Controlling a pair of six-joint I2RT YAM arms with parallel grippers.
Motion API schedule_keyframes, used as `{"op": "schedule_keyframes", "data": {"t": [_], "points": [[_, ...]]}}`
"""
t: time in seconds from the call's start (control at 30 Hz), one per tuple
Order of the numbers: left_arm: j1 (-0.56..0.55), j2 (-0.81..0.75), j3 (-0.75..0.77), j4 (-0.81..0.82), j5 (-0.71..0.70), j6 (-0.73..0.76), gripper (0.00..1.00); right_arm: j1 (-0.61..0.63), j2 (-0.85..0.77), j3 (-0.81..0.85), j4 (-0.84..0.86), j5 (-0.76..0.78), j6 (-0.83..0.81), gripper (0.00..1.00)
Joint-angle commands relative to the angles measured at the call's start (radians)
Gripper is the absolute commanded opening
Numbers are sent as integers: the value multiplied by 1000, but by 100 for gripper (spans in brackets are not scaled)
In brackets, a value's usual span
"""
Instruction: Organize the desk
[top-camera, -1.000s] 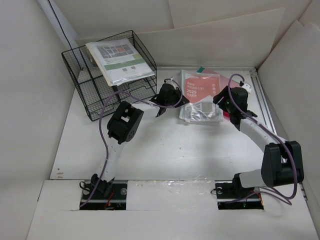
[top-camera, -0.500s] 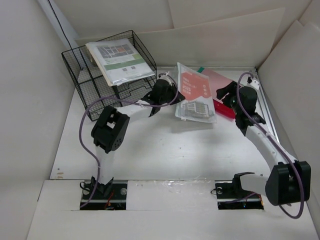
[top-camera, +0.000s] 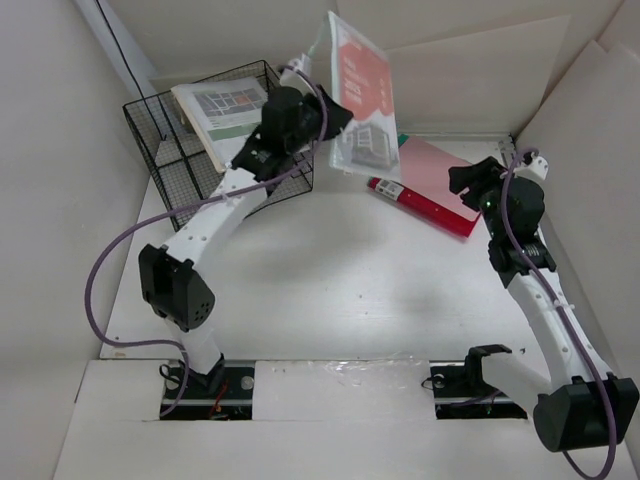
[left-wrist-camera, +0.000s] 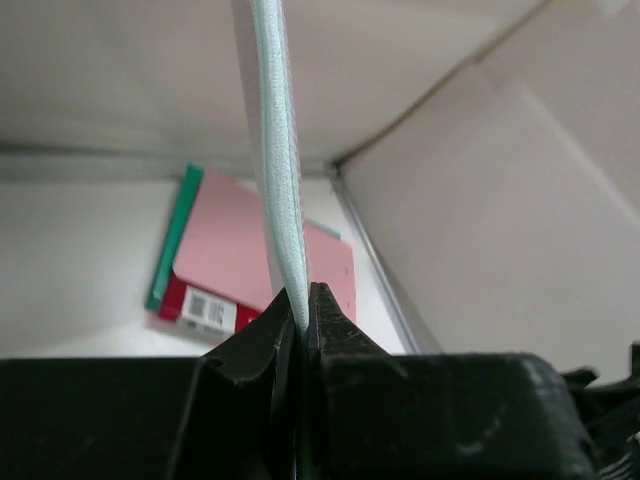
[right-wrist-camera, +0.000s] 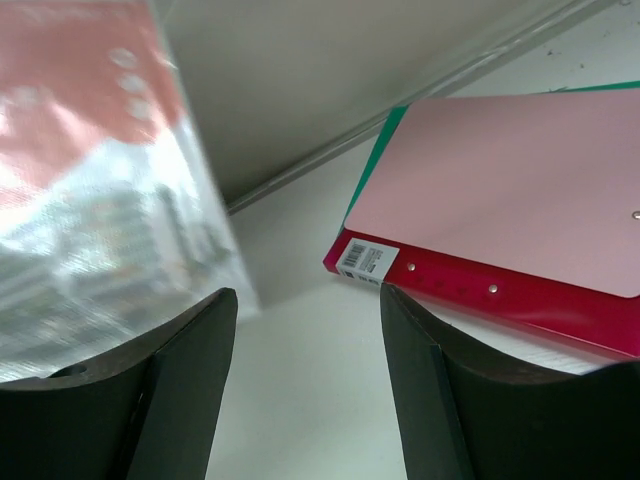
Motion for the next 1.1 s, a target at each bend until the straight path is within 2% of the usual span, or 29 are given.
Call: {"op": "schedule_keyframes", "data": {"t": [0.0,0.1,0.2,0.27,0.37,0.6,0.8,1.0,1.07], "points": [[90,-89,188,-62,-25,18,0,-7,-16,35,-4,-46,-17,65],[179,-89,266,-145,-16,18,0,-7,-26,35,-4,-66,-17,65],[294,-103,277,-167,-16,-16,0,-7,-36,35,-4,-66,-26,66],[377,-133,242,-167,13,-49,0,-7,-36,26,-4,-66,-26,66],[441,-156,176,-141,38,-69,0,-7,-36,26,-13,-75,-26,66],[463,-118,116,-173,17,-49,0,-7,-36,8,-13,-85,-26,66],[481,-99,36,-130,17,-59,0,-7,-46,8,-13,-85,-26,66],[482,-78,3,-159,-58,-36,0,-7,-46,-1,-13,-85,-26,66],[482,-66,3,-171,-80,-22,7,-7,-46,-1,-13,-85,-26,66]]}}
